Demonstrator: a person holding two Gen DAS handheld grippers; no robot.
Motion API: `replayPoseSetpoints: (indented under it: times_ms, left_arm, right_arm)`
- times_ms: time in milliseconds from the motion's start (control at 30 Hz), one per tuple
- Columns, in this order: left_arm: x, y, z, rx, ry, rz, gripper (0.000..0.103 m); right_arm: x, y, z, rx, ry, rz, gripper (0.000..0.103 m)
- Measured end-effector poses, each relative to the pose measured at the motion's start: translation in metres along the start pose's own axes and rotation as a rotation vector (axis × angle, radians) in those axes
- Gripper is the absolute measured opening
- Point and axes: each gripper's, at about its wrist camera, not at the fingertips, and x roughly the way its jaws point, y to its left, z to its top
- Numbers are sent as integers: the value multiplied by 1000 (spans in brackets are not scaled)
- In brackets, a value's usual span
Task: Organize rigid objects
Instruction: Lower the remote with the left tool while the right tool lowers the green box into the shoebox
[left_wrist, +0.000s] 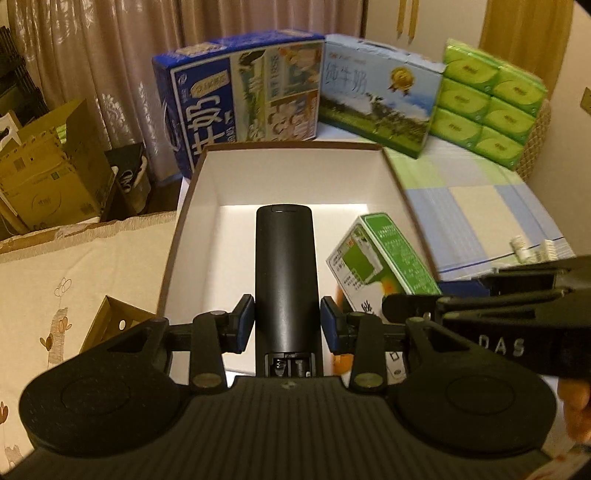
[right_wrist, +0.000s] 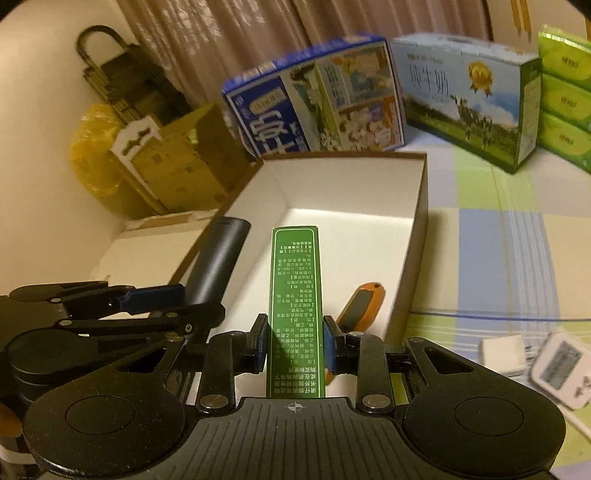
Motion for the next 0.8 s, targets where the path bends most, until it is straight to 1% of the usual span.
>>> replayPoseSetpoints:
  times_ms: [133,233,433,533,667,800]
  left_arm:
    - [28,14,6,-4,31,-13,33]
    - [46,22,10,-7,55,-20,33]
    - [76,36,16,-14,96,-27,33]
    - [86,41,15,-5,114,-38,33]
    - [96,43,13,0,136,-46,33]
    - [98,44,12,-7,132,-49,33]
  right_arm:
    - [28,0,3,52,30,-50,26]
    - [46,-3,6,106,54,-69,26]
    - [75,-6,13,174,69,-119,26]
    - [83,-7,13,198,69,-134,26]
    - [91,-12,14,248,80,-127,26]
    - [93,-15,14,249,61,-127,26]
